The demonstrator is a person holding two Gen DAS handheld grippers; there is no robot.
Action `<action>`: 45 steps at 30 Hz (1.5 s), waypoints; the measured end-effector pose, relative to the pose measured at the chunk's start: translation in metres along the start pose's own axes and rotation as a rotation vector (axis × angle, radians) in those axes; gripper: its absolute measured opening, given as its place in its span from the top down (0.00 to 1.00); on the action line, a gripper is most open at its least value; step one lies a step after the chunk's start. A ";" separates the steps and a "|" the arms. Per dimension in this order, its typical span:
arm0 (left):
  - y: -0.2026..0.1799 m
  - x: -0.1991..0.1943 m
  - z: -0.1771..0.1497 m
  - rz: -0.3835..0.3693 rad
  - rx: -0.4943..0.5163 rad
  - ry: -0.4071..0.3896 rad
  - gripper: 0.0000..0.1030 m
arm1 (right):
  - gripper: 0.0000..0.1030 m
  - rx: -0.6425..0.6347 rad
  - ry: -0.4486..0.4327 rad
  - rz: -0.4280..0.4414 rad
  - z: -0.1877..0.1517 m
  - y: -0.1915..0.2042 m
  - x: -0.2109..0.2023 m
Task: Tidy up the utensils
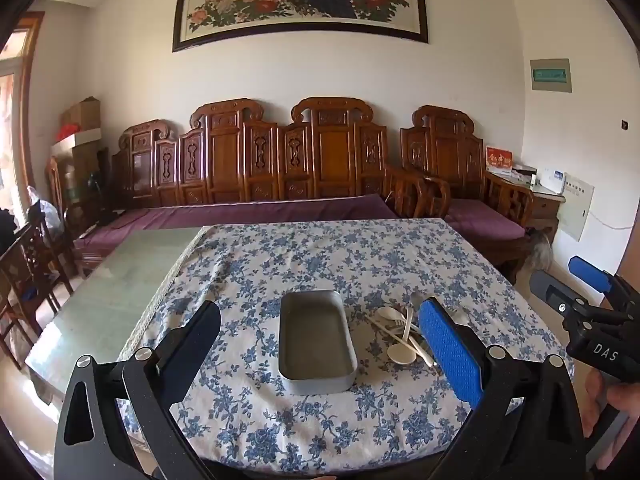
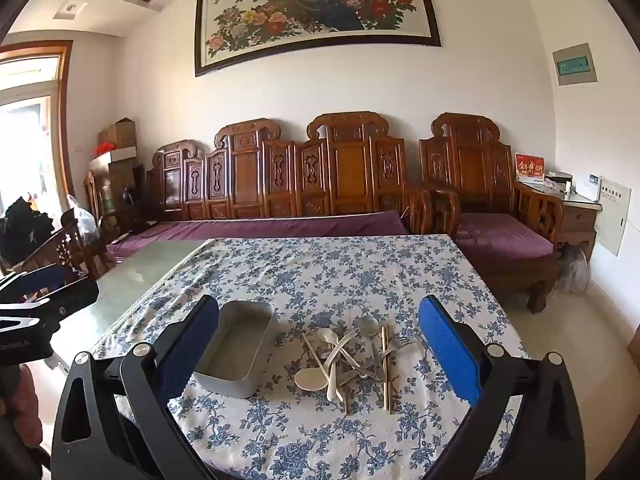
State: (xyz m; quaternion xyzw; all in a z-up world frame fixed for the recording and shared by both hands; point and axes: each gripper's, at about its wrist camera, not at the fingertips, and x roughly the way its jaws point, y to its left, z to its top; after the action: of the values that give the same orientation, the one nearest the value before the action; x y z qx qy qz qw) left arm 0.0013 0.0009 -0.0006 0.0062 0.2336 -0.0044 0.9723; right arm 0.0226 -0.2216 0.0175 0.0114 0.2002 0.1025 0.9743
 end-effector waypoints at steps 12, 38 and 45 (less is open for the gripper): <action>-0.003 -0.004 0.002 0.001 0.003 -0.013 0.06 | 0.03 -0.002 -0.004 0.001 -0.001 -0.001 -0.001; -0.005 -0.011 0.006 -0.001 0.001 -0.016 0.06 | 0.03 0.001 -0.013 0.012 0.002 0.004 -0.004; -0.005 -0.014 0.013 0.004 -0.002 -0.020 0.06 | 0.03 0.002 -0.015 0.012 0.001 0.003 -0.004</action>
State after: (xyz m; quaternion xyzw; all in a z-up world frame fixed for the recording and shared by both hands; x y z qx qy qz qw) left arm -0.0055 -0.0043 0.0175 0.0057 0.2238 -0.0023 0.9746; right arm 0.0187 -0.2191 0.0203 0.0141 0.1931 0.1082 0.9751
